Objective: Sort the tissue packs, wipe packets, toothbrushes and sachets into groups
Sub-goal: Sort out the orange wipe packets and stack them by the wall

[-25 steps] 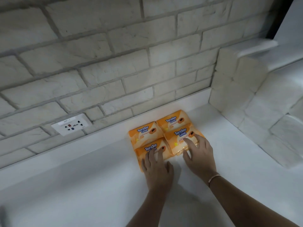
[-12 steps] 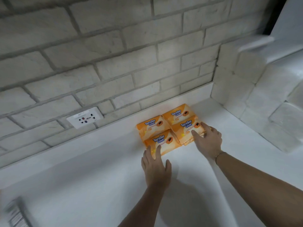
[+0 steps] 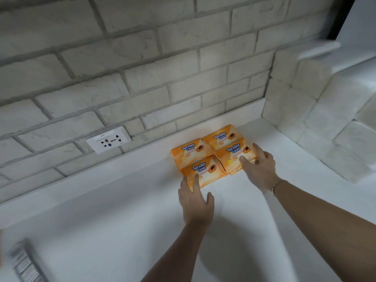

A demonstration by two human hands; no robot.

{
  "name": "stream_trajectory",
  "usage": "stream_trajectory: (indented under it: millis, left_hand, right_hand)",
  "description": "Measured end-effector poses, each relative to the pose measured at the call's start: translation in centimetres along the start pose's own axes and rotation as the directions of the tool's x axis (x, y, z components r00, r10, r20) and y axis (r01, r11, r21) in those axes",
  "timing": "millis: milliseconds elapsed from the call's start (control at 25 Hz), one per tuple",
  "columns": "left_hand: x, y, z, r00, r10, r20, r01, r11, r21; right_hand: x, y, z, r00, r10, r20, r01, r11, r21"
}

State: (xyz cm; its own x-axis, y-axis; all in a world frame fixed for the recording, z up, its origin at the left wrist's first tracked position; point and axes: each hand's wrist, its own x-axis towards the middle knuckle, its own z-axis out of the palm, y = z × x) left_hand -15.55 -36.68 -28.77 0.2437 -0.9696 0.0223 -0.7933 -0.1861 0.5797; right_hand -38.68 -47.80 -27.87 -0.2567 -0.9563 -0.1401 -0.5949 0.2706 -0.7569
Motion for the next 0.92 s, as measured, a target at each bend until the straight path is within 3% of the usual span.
stream_trajectory:
  millis: [80, 240, 320, 640, 920]
  left_hand:
    - [-0.5, -0.4, -0.8, 0.999, -0.028, 0.044, 0.034, 0.987, -0.158]
    - [-1.8, -1.8, -3.3, 0.994, -0.083, 0.075, 0.106, 0.903, -0.417]
    - [-2.4, -3.2, -5.4, 0.988, -0.152, 0.037, 0.150, 0.852, -0.502]
    - [-5.7, -12.4, -16.3, 0.976, -0.187, -0.114, 0.097, 0.836, -0.540]
    - [-11.1, -24.4, -26.3, 0.906, -0.309, -0.289, 0.109, 0.830, -0.547]
  right_hand:
    - [-0.8, 0.3, -0.2, 1.000, -0.003, 0.013, 0.004, 0.999, -0.033]
    - [-5.4, -1.8, -0.3, 0.964, -0.136, -0.230, 0.117, 0.989, -0.093]
    - [-8.7, -3.6, 1.5, 0.934, -0.232, -0.271, 0.205, 0.971, -0.125]
    - [-18.9, -12.9, 13.7, 0.909, -0.417, -0.008, 0.413, 0.902, -0.124]
    - [-29.0, -20.8, 25.5, 0.768, -0.590, 0.249, 0.617, 0.785, -0.045]
